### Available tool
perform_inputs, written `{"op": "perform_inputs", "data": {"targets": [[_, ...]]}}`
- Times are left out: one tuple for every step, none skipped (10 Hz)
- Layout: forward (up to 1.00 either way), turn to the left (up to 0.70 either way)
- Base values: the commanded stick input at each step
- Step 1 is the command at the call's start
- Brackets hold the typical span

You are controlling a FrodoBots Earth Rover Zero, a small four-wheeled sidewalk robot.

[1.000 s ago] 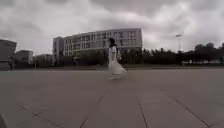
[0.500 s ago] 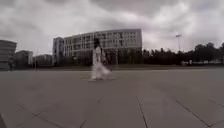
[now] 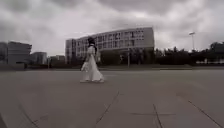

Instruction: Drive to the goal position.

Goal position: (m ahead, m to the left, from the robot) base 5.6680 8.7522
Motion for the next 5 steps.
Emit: {"op": "perform_inputs", "data": {"targets": [[0.70, 0.26], [0.70, 0.05], [0.70, 0.01], [0.70, 0.00], [0.70, 0.00]]}}
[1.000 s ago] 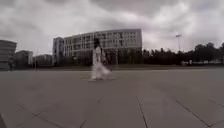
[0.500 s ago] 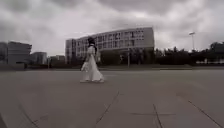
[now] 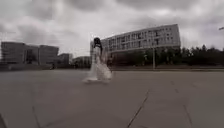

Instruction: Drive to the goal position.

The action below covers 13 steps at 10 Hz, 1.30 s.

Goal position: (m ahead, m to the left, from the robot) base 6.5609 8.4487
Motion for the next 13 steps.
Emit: {"op": "perform_inputs", "data": {"targets": [[0.70, 0.00], [0.70, 0.00], [0.70, 0.00], [0.70, 0.00], [0.70, 0.00], [0.70, 0.00], [0.70, 0.00], [0.70, 0.00], [0.70, 0.01], [0.70, 0.29], [0.70, 0.35], [0.70, 0.35], [0.70, 0.35]]}}
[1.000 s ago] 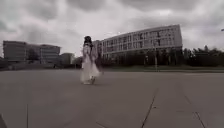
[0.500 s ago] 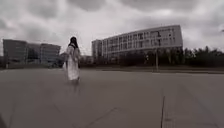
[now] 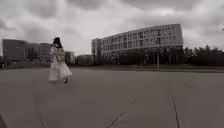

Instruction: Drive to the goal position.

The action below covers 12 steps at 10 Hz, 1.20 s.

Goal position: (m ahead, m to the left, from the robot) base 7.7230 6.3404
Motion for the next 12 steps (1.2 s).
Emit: {"op": "perform_inputs", "data": {"targets": [[0.70, 0.35], [0.70, 0.35], [0.70, 0.35], [0.70, 0.35], [0.70, 0.35], [0.70, 0.35], [0.70, 0.35], [0.70, 0.35], [0.70, 0.04], [0.70, 0.00], [0.70, 0.00], [0.70, 0.00]]}}
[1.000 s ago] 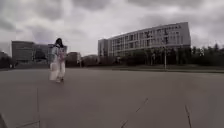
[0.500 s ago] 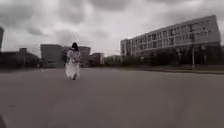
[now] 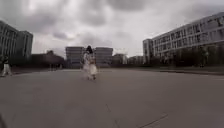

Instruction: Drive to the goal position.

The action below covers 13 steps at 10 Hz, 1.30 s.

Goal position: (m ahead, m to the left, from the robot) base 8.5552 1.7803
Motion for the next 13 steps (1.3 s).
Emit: {"op": "perform_inputs", "data": {"targets": [[0.70, 0.00], [0.70, 0.00], [0.70, 0.00], [0.70, 0.00], [0.70, 0.00], [0.70, 0.00], [0.70, 0.00], [0.70, 0.00], [0.70, 0.00], [0.70, 0.00], [0.70, 0.00], [0.70, 0.00], [0.70, 0.00]]}}
